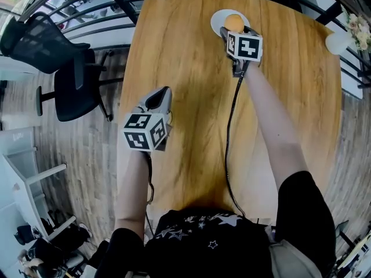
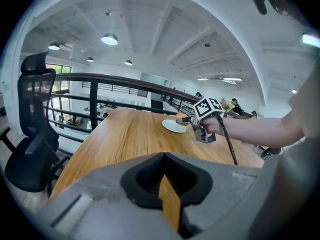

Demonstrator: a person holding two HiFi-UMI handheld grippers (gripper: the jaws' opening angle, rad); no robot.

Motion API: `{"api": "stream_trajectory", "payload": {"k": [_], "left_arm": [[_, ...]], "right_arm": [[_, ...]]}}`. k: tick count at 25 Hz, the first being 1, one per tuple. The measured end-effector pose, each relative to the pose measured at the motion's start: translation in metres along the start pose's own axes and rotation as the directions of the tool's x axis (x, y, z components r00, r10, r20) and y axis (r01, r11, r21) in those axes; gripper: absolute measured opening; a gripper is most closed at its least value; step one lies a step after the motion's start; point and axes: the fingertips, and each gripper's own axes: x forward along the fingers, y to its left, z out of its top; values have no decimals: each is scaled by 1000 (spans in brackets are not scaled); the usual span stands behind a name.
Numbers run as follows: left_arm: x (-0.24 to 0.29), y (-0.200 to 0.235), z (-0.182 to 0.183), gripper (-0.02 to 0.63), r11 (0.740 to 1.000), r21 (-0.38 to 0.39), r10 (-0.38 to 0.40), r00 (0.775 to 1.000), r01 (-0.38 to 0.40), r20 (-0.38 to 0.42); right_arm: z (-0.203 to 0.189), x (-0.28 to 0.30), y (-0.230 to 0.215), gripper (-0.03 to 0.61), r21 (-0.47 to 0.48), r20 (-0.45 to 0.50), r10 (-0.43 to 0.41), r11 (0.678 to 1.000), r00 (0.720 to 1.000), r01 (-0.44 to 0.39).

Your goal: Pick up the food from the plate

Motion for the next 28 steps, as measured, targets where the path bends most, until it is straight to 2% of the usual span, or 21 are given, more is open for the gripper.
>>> {"api": "stream_trajectory", "payload": {"k": [17,28], "left_arm": [[-79,-34,-1,0,998,20,-66,996,65,52],[-151,-55,-19,0,993,36,-115,989,112,90]], "right_arm": [[12,-119,53,337,-36,57,56,998,997,-54],[-9,-210,96,339,-60,98,76,996,992,-70]]}}
